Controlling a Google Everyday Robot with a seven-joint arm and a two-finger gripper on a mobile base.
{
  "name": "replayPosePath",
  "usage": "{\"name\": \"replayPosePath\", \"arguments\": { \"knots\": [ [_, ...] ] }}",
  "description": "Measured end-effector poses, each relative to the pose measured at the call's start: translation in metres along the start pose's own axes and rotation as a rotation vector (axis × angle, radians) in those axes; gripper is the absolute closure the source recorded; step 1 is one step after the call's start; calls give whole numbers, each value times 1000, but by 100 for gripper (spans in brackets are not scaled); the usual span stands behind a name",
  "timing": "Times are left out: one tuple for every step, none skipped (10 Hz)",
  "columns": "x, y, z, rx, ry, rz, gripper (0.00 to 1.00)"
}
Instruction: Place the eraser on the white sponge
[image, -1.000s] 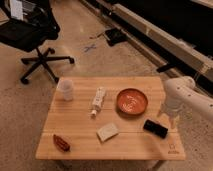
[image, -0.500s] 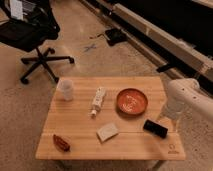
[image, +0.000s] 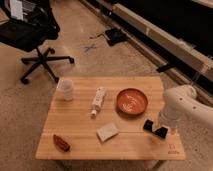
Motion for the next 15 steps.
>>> {"name": "replayPosePath", "arguments": {
  "knots": [
    [-8, -5, 1, 3, 16, -62, 38],
    [-10, -7, 2, 5, 23, -93, 38],
    [-5, -9, 2, 6, 34, -138, 38],
    [-1, -11, 2, 8, 37, -162, 38],
    [7, -12, 2, 5, 42, -191, 38],
    [20, -15, 4, 0, 41, -223, 38],
    [32, -19, 7, -3, 41, -248, 38],
    [42, -23, 10, -4, 39, -267, 38],
    [47, -22, 15, -8, 33, -276, 38],
    [50, -22, 21, -16, 28, -281, 38],
    [52, -24, 27, -21, 21, -287, 38],
    [55, -24, 32, -30, 18, -288, 38],
    [56, -20, 33, -39, 18, -280, 38],
    [56, -18, 35, -45, 19, -277, 38],
    [57, -18, 36, -49, 21, -275, 38]
  ]
}}
